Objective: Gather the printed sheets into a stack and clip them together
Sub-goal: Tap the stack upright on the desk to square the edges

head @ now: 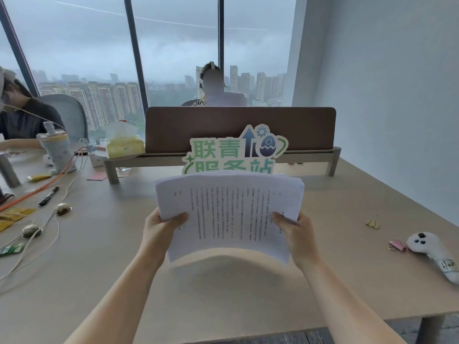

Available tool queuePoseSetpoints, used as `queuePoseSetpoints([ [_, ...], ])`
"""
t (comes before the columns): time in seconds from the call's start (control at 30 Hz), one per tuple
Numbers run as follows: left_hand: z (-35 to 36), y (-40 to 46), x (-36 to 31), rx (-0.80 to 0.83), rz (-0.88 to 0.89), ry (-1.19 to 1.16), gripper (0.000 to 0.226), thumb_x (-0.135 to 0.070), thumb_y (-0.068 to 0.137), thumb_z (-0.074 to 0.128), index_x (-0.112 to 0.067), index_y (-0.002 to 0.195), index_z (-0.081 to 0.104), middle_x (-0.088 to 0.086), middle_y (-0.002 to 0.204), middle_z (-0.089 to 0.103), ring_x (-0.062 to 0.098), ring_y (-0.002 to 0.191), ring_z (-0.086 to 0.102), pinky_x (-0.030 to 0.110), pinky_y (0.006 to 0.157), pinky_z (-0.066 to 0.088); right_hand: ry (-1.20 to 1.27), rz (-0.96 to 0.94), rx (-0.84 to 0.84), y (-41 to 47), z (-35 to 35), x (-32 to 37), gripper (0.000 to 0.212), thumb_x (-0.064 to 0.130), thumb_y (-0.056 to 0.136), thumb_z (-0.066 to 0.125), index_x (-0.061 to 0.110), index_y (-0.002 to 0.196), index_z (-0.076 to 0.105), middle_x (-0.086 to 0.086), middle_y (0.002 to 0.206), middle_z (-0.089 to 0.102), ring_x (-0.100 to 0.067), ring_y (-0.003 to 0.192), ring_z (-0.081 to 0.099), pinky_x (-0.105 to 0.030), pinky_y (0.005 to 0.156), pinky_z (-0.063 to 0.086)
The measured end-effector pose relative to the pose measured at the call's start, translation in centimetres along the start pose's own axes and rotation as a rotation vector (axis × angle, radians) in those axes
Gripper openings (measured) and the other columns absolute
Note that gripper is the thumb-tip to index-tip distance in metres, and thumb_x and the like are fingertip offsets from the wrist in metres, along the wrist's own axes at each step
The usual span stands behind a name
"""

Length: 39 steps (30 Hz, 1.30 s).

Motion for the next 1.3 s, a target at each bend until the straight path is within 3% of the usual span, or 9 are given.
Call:
queuePoseSetpoints([
  [0.17,-0.9,-0.9,2.3,0.073,-0.097,0.062,0.049,-0.025,0.049,0.086,-0.019,0.095,0.073,0.003,0.093,0.077,0.026,0.085,0.069,0.039,0.074,0.056,-0.006,0.066,0.015,-0.1,-0.5,-1.7,0.012,0.011,0.077,0.076,0.011,0.089,0.075,-0.003,0.087,0.076,-0.022,0.081,0.069,-0.031,0.067,0.052],
  [0.53,-1.6,-1.3,2.7,0.111,-0.076,0.014,0.055,-0.022,0.047,0.088,-0.013,0.098,0.073,0.002,0.092,0.078,0.020,0.081,0.073,0.029,0.065,0.058,0.005,0.023,0.056,0.3,-0.6,-1.1,0.012,0.008,0.079,0.077,0.017,0.087,0.075,-0.001,0.086,0.076,-0.024,0.083,0.069,-0.036,0.071,0.055],
  [0.67,-2.1,-1.4,2.0,0.063,-0.019,0.046,0.054,-0.034,0.048,0.084,-0.021,0.098,0.071,0.000,0.093,0.076,0.018,0.082,0.068,0.030,0.069,0.053,-0.047,-0.175,-0.094,-0.4,-0.8,0.3,0.045,0.012,0.082,0.076,0.025,0.120,0.055,0.004,0.100,0.069,-0.010,0.086,0.068,-0.020,0.062,0.054],
  [0.8,-0.9,-0.3,-1.5,-0.051,0.161,0.057,0.047,-0.009,0.076,0.079,-0.025,0.114,0.058,0.002,0.095,0.069,0.020,0.083,0.066,0.026,0.065,0.054,-0.416,-0.482,-0.184,0.0,-0.6,3.1,0.062,0.012,0.094,0.061,0.045,0.140,0.036,0.015,0.120,0.060,0.000,0.102,0.059,-0.015,0.077,0.050],
  [0.87,-0.5,0.1,-2.9,-0.080,0.295,0.151,0.065,-0.004,0.084,0.071,-0.042,0.131,0.046,-0.004,0.098,0.065,0.012,0.083,0.066,0.020,0.064,0.054,-0.564,-0.580,-0.154,0.2,-0.2,3.6,0.054,0.006,0.094,0.059,0.037,0.137,0.048,0.013,0.129,0.055,0.007,0.111,0.051,-0.007,0.084,0.045],
  [0.97,-0.2,0.2,-4.1,-0.048,0.538,0.391,0.073,0.001,0.082,0.071,-0.060,0.117,0.049,-0.015,0.108,0.058,0.002,0.097,0.060,0.016,0.082,0.053,-0.638,-0.645,-0.150,0.2,-0.3,3.5,0.038,0.001,0.094,0.058,0.025,0.122,0.066,0.006,0.121,0.057,0.017,0.109,0.046,0.002,0.082,0.040],
  [1.1,0.0,-0.1,-4.3,-0.036,0.658,0.513,0.056,0.007,0.076,0.075,-0.042,0.101,0.062,-0.017,0.109,0.054,-0.015,0.102,0.050,0.013,0.093,0.045,-0.587,-0.629,-0.168,0.0,-0.5,3.4,0.033,-0.003,0.092,0.058,0.017,0.116,0.069,0.004,0.116,0.058,0.020,0.106,0.046,0.004,0.080,0.038],
  [1.2,0.0,-0.2,-4.1,-0.053,0.613,0.504,0.058,0.003,0.079,0.075,-0.034,0.120,0.055,-0.006,0.115,0.055,-0.003,0.099,0.052,0.002,0.083,0.044,-0.559,-0.602,-0.146,-0.2,-0.5,3.6,0.032,-0.002,0.093,0.057,0.020,0.114,0.068,0.009,0.114,0.057,0.018,0.103,0.049,0.001,0.077,0.040],
  [1.3,-0.3,-0.2,-3.1,-0.042,0.376,0.332,0.081,0.001,0.082,0.072,-0.043,0.139,0.035,-0.003,0.106,0.060,0.009,0.089,0.062,0.015,0.070,0.055,-0.494,-0.561,-0.146,0.0,-0.7,3.5,0.034,0.000,0.094,0.057,0.028,0.110,0.065,0.014,0.111,0.060,0.011,0.099,0.054,-0.001,0.074,0.041],
])
Point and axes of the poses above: each hand's wrist, its own y-axis towards the middle knuckle, its own z-axis out of the palm, x = y × z, the point moved 2 cm from there along y, towards the middle knuckle
